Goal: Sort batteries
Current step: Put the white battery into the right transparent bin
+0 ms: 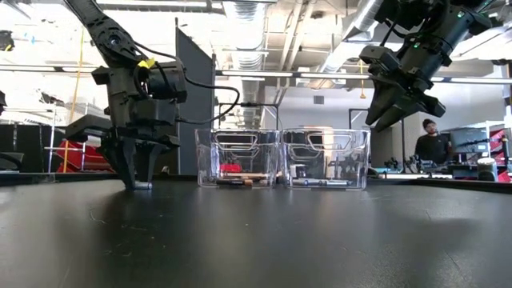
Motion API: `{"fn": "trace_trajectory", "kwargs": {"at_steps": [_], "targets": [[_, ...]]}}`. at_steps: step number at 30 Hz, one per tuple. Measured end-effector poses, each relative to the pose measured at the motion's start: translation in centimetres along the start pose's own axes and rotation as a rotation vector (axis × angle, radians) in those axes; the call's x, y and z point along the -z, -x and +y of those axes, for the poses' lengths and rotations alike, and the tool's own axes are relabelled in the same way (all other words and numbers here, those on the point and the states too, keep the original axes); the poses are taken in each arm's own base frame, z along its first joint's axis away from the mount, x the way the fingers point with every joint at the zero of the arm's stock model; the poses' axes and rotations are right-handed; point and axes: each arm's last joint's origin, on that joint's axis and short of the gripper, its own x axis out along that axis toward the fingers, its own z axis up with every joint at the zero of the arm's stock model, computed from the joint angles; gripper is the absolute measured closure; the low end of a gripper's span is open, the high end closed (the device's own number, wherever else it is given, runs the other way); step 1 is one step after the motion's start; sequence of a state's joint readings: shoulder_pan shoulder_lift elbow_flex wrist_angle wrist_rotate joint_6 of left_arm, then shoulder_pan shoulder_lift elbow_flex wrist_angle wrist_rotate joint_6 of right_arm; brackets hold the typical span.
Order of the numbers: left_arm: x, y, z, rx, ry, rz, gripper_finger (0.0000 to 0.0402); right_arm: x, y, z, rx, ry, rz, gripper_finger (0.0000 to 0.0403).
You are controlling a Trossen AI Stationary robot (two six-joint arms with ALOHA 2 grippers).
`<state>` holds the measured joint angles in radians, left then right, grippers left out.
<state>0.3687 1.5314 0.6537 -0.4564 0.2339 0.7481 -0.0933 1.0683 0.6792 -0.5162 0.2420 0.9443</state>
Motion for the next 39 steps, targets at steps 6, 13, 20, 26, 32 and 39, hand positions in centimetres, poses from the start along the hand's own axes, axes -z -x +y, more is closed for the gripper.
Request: {"fn": "trace_trajectory", "kwargs": {"at_steps": [6,13,20,26,32,39], "targets": [[0.0,0.1,0.0,-0.015,0.001,-0.002,0.0309,0.0,0.0,0.0,0.000,0.001,0.001,0.0276],[0.0,0.1,-0.1,0.002,0.009,-0.012,0.0377,0.0,0.0,0.0,0.000,0.001,0.001,0.0276],[0.0,0.1,-0.1,0.008,0.024,-0.016,0.0369,0.0,0.0,0.0,0.000,0.002,0.001,0.0276],[0.0,0.1,-0.1,0.008,0.033,-0.016,0.0370,0.0,0.0,0.0,0.000,0.003,0.001,0.0276],[0.0,0.1,-0.1,0.010,0.054,-0.015,0.0369,0.0,0.0,0.0,0.000,0.008,0.001,0.0276],[-1.2,1.2,0.6,0.008,0.112,-0.017,0.0371,0.0,0.0,0.0,0.000,0.011,0.000,0.0276]]}}
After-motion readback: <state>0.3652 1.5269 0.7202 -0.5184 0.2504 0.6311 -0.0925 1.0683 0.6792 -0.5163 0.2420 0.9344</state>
